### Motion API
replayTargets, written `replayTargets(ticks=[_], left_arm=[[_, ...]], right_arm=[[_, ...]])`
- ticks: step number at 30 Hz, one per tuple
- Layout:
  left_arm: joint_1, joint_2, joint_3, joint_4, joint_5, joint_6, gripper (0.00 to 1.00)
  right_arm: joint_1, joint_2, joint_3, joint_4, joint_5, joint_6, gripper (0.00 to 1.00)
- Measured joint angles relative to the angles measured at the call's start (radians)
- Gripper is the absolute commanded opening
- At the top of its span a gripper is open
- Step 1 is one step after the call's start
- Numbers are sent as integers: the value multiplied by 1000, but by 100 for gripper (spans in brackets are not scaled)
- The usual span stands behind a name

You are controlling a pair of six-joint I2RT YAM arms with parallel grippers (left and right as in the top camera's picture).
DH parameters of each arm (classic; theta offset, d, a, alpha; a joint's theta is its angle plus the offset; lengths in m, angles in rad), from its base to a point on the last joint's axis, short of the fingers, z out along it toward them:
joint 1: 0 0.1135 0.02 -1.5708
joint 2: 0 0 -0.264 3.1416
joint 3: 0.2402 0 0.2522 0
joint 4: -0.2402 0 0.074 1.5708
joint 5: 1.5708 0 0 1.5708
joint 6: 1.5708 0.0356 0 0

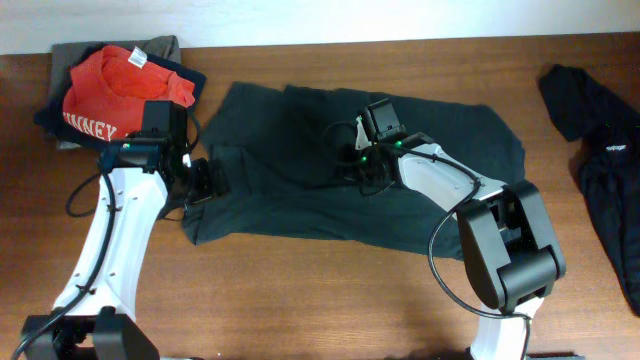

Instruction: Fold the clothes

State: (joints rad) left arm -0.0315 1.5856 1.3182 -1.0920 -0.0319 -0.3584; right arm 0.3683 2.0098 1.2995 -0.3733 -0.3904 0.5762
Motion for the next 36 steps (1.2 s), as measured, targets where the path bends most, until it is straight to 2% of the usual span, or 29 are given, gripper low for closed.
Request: replayTargets(ticks=[3, 6, 7, 9, 10, 13, 14, 15, 17, 23, 30, 36], left_arm=[[0, 0, 0, 1, 0, 0, 99], [0, 0, 0, 6, 42, 28, 99], [0, 0, 0, 13, 71, 46, 99], [-2, 0, 0, 24, 145, 81, 99], [-4, 0, 0, 28, 177, 91, 99], [-28, 0, 0, 52, 279, 108, 99], [-40, 0, 0, 57, 298, 108, 99], [-56, 0, 0, 64, 317, 103, 95], [-92, 0, 0, 82, 343, 78, 93], [-190, 45, 0, 163, 388, -18, 93], [-174, 200, 0, 230, 396, -69, 93], [-141, 254, 0, 245, 396, -86, 93]], right_arm=[[-6, 0, 12, -42, 8, 0, 4], [-28, 0, 72, -183, 8, -18, 6], [-40, -3, 111, -250, 11, -34, 12], [-69, -14, 192, -367, 15, -68, 19], [-86, -24, 238, -439, 18, -86, 26], [-140, -82, 387, -638, 26, -132, 68], [-156, -103, 428, -697, 27, -146, 79], [-171, -125, 464, -745, 26, -163, 84], [-197, -177, 528, -826, 26, -199, 86], [-204, -221, 555, -938, 27, -268, 86], [-204, -203, 550, -996, 49, -332, 87], [-204, -203, 550, -1005, 69, -348, 87]])
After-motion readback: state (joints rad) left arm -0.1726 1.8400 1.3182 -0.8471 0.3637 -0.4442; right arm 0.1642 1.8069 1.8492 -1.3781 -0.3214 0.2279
